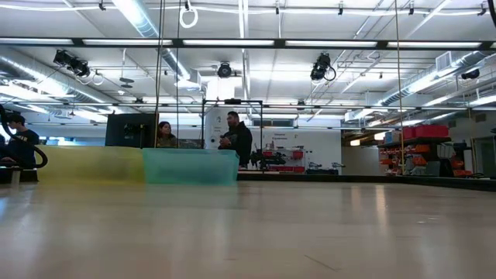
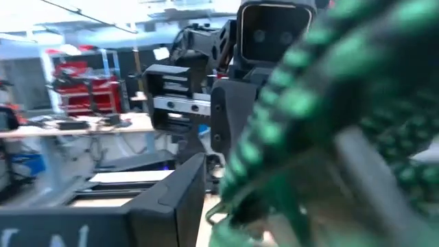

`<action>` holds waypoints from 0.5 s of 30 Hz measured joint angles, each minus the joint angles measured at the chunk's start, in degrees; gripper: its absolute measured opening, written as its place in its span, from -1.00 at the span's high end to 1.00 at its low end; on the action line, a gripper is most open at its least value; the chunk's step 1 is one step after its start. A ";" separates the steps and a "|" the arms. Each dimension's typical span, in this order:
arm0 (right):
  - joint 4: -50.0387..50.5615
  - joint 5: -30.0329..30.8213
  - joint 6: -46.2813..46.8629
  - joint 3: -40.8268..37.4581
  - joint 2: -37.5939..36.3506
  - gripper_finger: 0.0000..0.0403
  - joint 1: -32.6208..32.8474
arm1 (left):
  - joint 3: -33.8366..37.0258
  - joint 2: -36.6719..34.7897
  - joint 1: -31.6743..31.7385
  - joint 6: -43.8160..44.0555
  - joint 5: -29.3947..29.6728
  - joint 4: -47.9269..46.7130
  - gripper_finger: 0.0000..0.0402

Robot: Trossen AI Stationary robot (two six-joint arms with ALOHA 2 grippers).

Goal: Pick & Place USB Port
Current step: Put the green charger cable into the green bin

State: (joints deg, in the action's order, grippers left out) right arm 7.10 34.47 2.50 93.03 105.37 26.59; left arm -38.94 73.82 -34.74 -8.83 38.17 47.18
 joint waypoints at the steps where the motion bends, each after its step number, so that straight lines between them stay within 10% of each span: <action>1: 0.19 0.14 0.00 0.00 0.10 1.00 0.00 | 0.00 0.00 0.55 0.88 -1.33 -0.12 0.13; 9: 1.46 1.12 -0.18 0.00 0.28 1.00 -0.66 | 0.00 0.02 2.22 2.97 -5.09 -0.15 0.86; 15: 2.67 1.24 -0.27 0.00 0.25 1.00 -1.56 | 0.00 0.02 2.49 2.90 -4.28 -0.39 0.91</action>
State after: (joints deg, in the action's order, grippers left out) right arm 9.77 35.70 2.23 93.03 105.62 25.02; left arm -38.94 73.84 -32.25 -5.93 33.89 46.78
